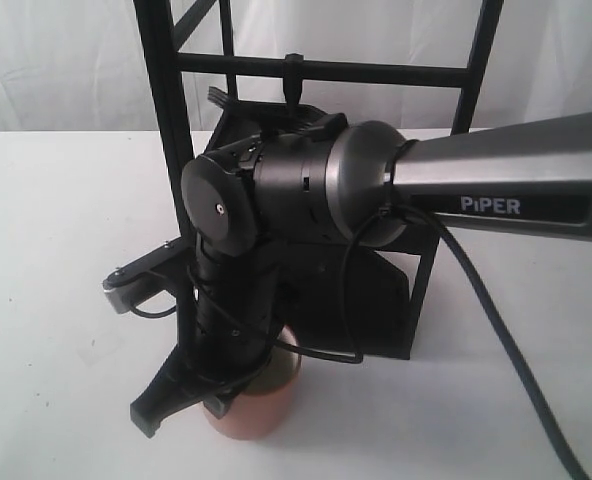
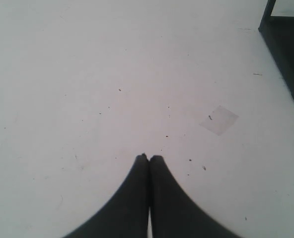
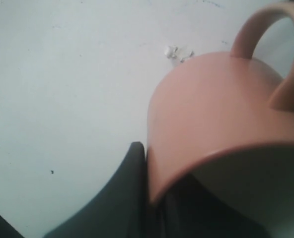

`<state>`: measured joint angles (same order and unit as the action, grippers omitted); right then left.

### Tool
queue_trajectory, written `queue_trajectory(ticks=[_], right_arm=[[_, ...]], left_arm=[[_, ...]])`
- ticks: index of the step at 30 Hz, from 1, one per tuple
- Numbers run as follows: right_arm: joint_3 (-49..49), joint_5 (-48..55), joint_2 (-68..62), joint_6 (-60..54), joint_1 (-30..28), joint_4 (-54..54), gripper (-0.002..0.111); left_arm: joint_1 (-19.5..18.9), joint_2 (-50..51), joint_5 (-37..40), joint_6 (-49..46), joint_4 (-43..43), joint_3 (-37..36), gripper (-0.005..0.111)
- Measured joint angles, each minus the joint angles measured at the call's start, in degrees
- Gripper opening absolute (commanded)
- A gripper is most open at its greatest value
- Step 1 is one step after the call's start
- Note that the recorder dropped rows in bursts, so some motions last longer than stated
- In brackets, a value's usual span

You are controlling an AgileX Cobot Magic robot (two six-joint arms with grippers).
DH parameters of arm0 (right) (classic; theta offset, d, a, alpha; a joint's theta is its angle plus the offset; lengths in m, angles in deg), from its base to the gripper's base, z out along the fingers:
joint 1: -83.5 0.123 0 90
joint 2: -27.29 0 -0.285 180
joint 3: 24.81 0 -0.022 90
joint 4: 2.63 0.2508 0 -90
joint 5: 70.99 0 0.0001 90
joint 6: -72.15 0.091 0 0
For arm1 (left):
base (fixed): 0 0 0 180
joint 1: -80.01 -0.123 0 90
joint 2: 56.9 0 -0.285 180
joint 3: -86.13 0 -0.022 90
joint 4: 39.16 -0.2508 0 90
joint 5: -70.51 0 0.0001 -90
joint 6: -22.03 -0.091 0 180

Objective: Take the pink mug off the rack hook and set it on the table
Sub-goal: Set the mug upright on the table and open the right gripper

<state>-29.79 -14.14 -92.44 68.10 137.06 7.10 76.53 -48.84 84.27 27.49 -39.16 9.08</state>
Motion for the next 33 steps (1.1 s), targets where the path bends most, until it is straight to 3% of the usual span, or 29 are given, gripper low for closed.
queue_trajectory(ticks=[8,13,20,30,33], right_arm=[[0.0,0.58,0.0,0.0,0.0,-0.23,0.0],[0.0,2.24,0.0,0.0,0.0,-0.69,0.013],[0.0,2.44,-0.48,0.0,0.1,-0.69,0.014],[0.0,2.44,-0.48,0.0,0.1,-0.69,0.039],[0.0,2.44,-0.48,0.06,0.1,-0.69,0.04]], left_arm=[[0.0,0.0,0.0,0.0,0.0,0.0,0.0],[0.0,0.0,0.0,0.0,0.0,0.0,0.0],[0.0,0.0,0.0,0.0,0.0,0.0,0.0],[0.0,0.0,0.0,0.0,0.0,0.0,0.0],[0.0,0.0,0.0,0.0,0.0,0.0,0.0]])
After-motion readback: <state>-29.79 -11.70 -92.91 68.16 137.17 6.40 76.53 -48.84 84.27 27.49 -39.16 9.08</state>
